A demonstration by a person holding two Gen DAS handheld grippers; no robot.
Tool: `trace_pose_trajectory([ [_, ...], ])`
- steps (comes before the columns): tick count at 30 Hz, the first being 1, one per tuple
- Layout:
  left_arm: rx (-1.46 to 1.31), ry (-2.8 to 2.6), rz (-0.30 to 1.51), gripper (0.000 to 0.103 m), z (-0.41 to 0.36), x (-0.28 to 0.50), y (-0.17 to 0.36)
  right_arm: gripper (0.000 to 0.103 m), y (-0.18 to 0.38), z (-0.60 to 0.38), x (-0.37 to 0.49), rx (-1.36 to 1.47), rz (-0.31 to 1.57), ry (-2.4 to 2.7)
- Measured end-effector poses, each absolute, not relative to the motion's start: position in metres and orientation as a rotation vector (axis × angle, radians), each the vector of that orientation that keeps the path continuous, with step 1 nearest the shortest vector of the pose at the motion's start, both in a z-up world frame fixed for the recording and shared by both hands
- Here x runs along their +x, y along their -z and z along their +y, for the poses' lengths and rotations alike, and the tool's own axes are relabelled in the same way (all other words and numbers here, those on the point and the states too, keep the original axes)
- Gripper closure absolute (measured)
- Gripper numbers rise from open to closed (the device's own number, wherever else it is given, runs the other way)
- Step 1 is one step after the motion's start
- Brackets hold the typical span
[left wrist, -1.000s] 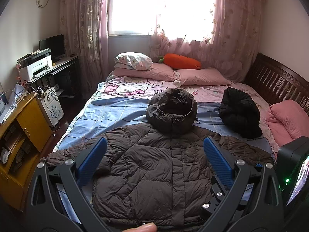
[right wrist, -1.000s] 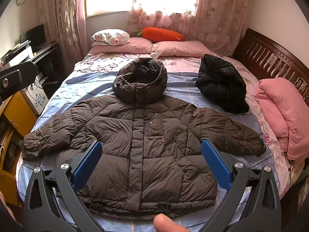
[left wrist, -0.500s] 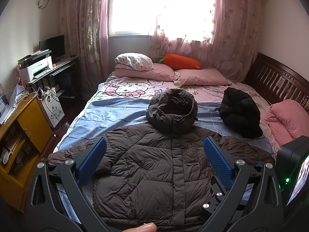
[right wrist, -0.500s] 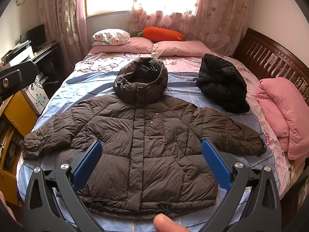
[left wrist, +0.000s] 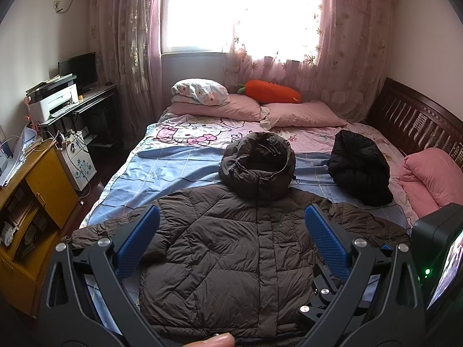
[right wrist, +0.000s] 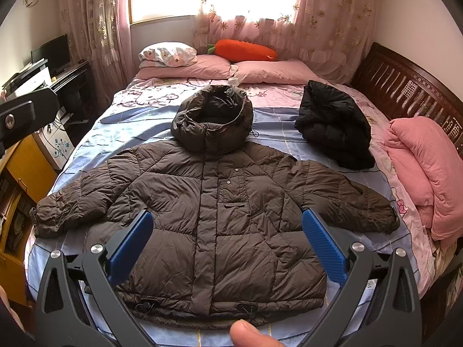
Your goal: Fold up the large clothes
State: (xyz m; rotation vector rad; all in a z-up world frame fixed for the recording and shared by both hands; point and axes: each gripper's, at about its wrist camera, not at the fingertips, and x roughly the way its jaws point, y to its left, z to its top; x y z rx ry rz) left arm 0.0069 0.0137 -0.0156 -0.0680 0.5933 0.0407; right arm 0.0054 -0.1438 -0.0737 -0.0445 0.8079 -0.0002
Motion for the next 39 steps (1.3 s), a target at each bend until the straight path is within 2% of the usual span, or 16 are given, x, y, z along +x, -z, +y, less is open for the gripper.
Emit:
trace_pose_trajectory([
  [10,-0.125,0.019,0.612,0.002,0.025,0.015,0.023,0.001,0.072,-0.157,0.012,-0.038,0.758,0.039],
  [16,-0.19,0.072,0.693,0.002,0.036,0.045,0.053,0.001,0.081,-0.249,0.068,0.144,0.721,0.082],
  [19,-0.162,0.022,0.745,0.003,0.038,0.068,0.086,0.001,0.131,-0.335,0.13,0.298,0.913,0.075],
  [21,-0.121,0.001,0.793,0.007,0.037,0.085,0.11,0.001,0.182,-0.406,0.149,0.408,0.972,0.246],
  [24,-0.088,-0.063,0.865,0.007,0.042,0.11,0.157,0.009,0.246,-0.482,0.161,0.497,1.095,0.461],
  [25,-0.087,-0.088,0.914,0.007,0.044,0.119,0.174,0.012,0.274,-0.514,0.164,0.624,1.159,0.47],
  [28,-0.107,-0.08,1.029,0.007,0.047,0.132,0.202,0.016,0.313,-0.564,0.166,0.701,1.229,0.569],
  [30,-0.091,-0.067,1.081,0.006,0.042,0.136,0.217,0.016,0.339,-0.598,0.158,0.765,1.255,0.639],
  [32,-0.042,-0.049,1.114,0.005,0.034,0.136,0.226,0.016,0.362,-0.621,0.144,0.977,1.248,0.63],
  [36,-0.009,-0.039,1.138,0.002,0.023,0.135,0.234,0.016,0.39,-0.655,0.122,1.372,1.104,0.529],
  [39,-0.002,-0.02,1.161,0.002,0.016,0.135,0.239,0.016,0.39,-0.675,0.119,1.36,1.052,0.546],
])
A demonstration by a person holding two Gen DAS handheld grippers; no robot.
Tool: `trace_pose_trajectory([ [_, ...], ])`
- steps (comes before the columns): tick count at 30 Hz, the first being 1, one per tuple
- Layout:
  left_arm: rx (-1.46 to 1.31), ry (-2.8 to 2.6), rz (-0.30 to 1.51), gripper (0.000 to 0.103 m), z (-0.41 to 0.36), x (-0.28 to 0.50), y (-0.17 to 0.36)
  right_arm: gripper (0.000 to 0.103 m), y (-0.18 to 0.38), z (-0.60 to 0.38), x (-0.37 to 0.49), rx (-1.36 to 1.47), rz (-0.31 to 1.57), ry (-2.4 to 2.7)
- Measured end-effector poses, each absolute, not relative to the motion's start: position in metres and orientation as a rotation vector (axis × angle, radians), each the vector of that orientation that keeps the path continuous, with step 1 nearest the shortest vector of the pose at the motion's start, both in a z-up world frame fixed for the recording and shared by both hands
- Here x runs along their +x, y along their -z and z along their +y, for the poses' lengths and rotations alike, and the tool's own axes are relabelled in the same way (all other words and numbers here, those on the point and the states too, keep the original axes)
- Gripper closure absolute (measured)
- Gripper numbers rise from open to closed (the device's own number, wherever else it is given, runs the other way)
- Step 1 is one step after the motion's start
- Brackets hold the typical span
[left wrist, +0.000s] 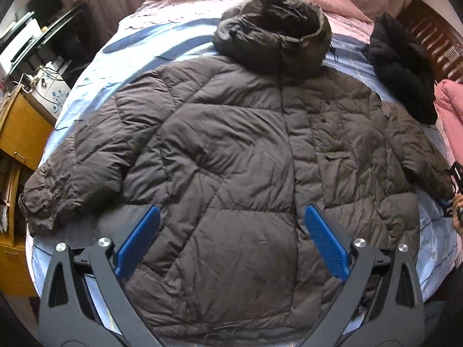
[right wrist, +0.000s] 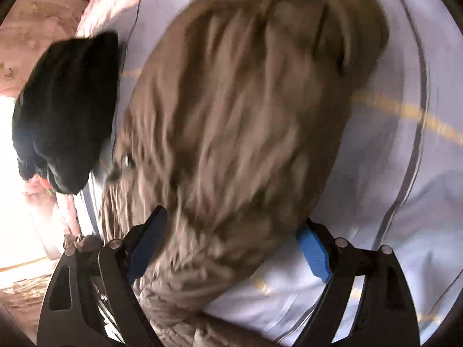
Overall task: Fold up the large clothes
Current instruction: 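Grasp the jacket sleeve cuff with the right gripper and lay it across the body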
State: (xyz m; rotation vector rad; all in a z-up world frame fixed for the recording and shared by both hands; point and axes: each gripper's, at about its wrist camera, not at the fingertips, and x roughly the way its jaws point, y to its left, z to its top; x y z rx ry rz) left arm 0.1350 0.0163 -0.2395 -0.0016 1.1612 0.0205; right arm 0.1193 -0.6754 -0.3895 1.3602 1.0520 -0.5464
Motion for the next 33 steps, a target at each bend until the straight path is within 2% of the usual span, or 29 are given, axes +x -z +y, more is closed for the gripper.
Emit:
trace_pose_trajectory([
  [2,0.022,-0.02,1.173,0.002,0.011,0.135,0.244,0.022,0.391,-0.685,0.11,1.407,0.988,0.553],
  [3,0.031,-0.023,1.177,0.002,0.01,0.135,0.245,0.048,0.389,-0.689,0.107,1.435,0.923,0.551],
  [4,0.035,-0.024,1.181,0.002,0.009,0.135,0.246,0.085,0.387,-0.692,0.106,1.439,0.887,0.545],
  [5,0.035,-0.023,1.184,0.002,0.008,0.135,0.247,0.092,0.381,-0.694,0.109,1.429,0.862,0.537],
  [14,0.043,-0.017,1.201,0.002,0.006,0.135,0.254,0.096,0.309,-0.674,0.131,1.313,0.623,0.462],
  [18,0.047,-0.005,1.254,0.002,-0.001,0.135,0.267,0.096,0.227,-0.635,0.156,1.154,0.467,0.23],
  [21,0.034,0.003,1.248,0.002,-0.001,0.133,0.263,0.096,0.155,-0.556,0.18,0.924,0.414,-0.051],
  [24,0.017,-0.02,1.204,0.002,0.005,0.133,0.25,0.096,0.123,-0.454,0.202,0.699,0.482,-0.295],
  [26,-0.003,-0.027,1.192,0.002,0.011,0.132,0.244,0.096,0.123,-0.389,0.212,0.579,0.557,-0.415],
  [29,-0.022,-0.042,1.193,0.002,0.021,0.132,0.242,0.096,0.146,-0.306,0.222,0.463,0.687,-0.54],
  [33,-0.043,-0.067,1.201,0.002,0.035,0.131,0.244,0.096,0.207,-0.234,0.236,0.366,0.898,-0.6],
])
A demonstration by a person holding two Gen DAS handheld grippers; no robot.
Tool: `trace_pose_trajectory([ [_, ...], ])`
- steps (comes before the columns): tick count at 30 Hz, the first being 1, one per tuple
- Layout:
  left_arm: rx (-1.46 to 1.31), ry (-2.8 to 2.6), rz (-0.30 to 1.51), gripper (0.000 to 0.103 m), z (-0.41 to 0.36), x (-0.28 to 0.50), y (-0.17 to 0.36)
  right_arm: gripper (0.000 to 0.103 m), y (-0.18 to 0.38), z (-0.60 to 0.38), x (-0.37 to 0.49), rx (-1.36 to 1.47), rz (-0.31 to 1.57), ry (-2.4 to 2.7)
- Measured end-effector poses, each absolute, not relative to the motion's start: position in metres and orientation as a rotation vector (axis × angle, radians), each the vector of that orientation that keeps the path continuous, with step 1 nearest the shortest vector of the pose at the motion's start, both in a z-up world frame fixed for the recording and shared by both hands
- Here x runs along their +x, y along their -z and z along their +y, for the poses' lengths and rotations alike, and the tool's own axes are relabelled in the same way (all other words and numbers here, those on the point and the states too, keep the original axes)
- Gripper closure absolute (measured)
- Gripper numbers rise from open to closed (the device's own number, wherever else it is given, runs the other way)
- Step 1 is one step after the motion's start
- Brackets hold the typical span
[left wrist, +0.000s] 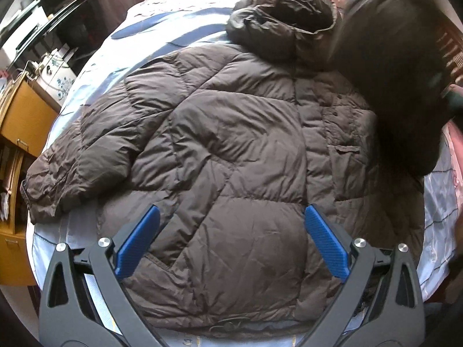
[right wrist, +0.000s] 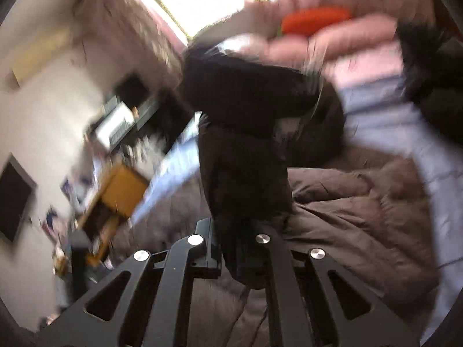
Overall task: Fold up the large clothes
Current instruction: 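Grasp the jacket sleeve cuff with the right gripper and lay it across the body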
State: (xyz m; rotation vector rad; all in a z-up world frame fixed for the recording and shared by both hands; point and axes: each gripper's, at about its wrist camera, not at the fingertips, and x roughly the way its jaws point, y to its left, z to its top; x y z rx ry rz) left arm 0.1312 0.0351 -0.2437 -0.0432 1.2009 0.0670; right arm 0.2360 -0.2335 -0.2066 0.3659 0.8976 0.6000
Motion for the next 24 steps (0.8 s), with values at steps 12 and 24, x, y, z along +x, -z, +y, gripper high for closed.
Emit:
trace_pose_trajectory([
  [12,-0.129,-0.082,1.23,0.002,0.052,0.137,0.249,0.013,0.278,-0.239,0.23,0.398,1.162,-0.54],
  [24,-0.09,-0.062,1.222,0.002,0.041,0.133,0.247,0.056,0.301,-0.313,0.27,0.406,1.192,-0.146],
])
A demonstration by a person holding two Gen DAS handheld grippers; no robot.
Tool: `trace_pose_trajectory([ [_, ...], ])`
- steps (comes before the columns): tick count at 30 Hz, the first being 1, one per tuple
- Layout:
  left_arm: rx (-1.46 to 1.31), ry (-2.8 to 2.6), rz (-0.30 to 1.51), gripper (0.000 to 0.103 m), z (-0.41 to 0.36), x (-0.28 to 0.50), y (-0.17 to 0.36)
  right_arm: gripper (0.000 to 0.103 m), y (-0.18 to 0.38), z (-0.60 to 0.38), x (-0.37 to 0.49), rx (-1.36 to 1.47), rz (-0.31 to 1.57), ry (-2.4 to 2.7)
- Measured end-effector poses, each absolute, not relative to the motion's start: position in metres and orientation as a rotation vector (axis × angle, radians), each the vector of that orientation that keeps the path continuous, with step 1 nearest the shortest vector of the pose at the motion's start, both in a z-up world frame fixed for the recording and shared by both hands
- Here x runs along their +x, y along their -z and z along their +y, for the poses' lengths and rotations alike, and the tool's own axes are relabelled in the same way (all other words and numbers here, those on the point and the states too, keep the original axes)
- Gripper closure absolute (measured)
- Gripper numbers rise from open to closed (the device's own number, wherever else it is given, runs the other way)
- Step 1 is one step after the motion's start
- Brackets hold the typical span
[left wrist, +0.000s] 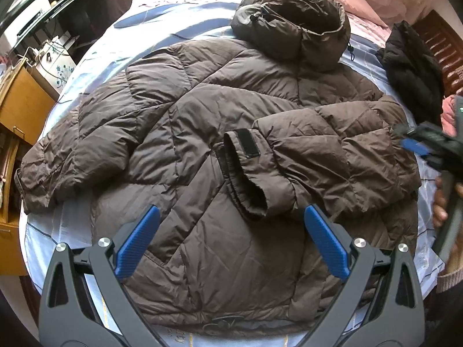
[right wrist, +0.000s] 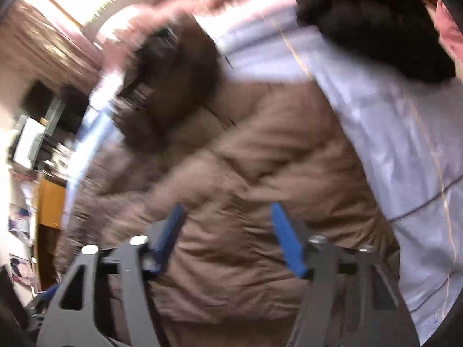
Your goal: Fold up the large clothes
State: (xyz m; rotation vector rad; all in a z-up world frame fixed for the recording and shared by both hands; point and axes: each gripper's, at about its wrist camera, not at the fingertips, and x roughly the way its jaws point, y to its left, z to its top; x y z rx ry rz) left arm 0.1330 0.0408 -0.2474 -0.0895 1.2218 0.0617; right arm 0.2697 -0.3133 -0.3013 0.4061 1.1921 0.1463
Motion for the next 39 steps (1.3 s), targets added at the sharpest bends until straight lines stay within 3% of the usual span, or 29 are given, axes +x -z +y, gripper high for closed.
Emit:
trace_pose_trajectory([
  [6,-0.069,-0.047,1.247,0.002,0.035,0.134,0.255,0.065,0.366,-0.306,0.294,0.305,1.246,-0.053],
  [12,-0.082,-0.051,1.236,0.002,0.043,0.134,0.251,0.065,0.373,-0.311,0.301,0.331,1.162,0.007],
  [16,-0.128,-0.08,1.225,0.002,0.058,0.136,0.246,0.064,0.345,-0.291,0.293,0.241,1.175,0.031],
  [22,-0.193,-0.093,1.206,0.002,0.074,0.133,0.236,0.063,0.315,-0.202,0.248,0.102,1.201,-0.243],
  [28,-0.199,-0.077,1.179,0.002,0.074,0.13,0.225,0.063,0.36,-0.113,0.243,-0.249,1.169,-0.28],
  [35,-0.188,-0.113,1.173,0.002,0.087,0.133,0.229,0.063,0.379,-0.129,0.31,0.178,1.113,-0.065],
  [39,-0.243,-0.175,1.214,0.002,0.113,0.136,0.243,0.063,0.368,-0.111,0.319,0.056,1.179,-0.066],
])
